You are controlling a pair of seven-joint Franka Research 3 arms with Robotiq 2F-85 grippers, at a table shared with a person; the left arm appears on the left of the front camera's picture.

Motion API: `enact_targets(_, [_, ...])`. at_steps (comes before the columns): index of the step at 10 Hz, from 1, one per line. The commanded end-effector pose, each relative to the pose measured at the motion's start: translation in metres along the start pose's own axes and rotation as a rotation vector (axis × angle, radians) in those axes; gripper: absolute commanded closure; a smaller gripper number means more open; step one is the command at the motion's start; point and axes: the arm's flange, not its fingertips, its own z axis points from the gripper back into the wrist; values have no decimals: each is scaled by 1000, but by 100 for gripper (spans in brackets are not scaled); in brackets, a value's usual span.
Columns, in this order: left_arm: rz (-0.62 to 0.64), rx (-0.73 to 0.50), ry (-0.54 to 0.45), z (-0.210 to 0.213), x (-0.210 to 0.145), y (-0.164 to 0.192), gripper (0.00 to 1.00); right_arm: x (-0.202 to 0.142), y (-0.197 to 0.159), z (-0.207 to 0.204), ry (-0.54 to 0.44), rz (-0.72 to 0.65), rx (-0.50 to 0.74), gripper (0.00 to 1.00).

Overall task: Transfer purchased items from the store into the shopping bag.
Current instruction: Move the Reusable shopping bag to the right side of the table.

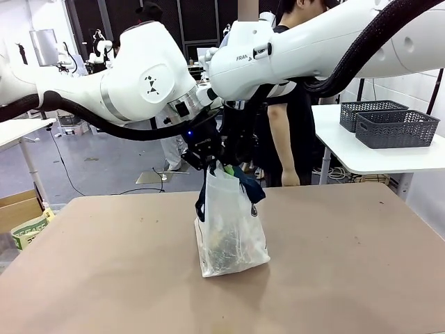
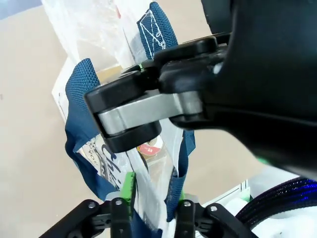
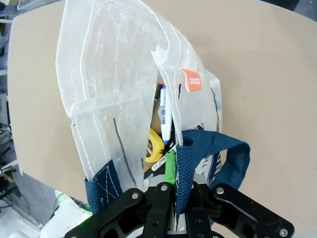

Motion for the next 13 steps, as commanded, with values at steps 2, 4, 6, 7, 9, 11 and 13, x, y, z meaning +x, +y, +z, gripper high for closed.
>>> enact_targets(2, [23,-5,3,1,-1,-2,100,-4,-7,-1,3,9,32,100])
enact_targets(4, [33,-3,-2,2,-1,0,100,-5,-8,1,-1,11,36,100])
enact_targets(6, [32,2,-7,3,-2,0,100,-6,-8,1,-5,18,34,100])
enact_targets(7, [34,3,-7,3,-3,0,100,-6,-9,0,-3,19,35,100])
enact_targets(9, [35,7,-4,2,-3,1,100,-6,-8,0,-1,22,29,100])
enact_targets(11, [-20,80,-27,2,-4,-6,100,-9,-9,0,-18,86,20,100])
enact_targets(13, [5,12,-3,0,0,0,100,0,-1,1,-1,20,6,100])
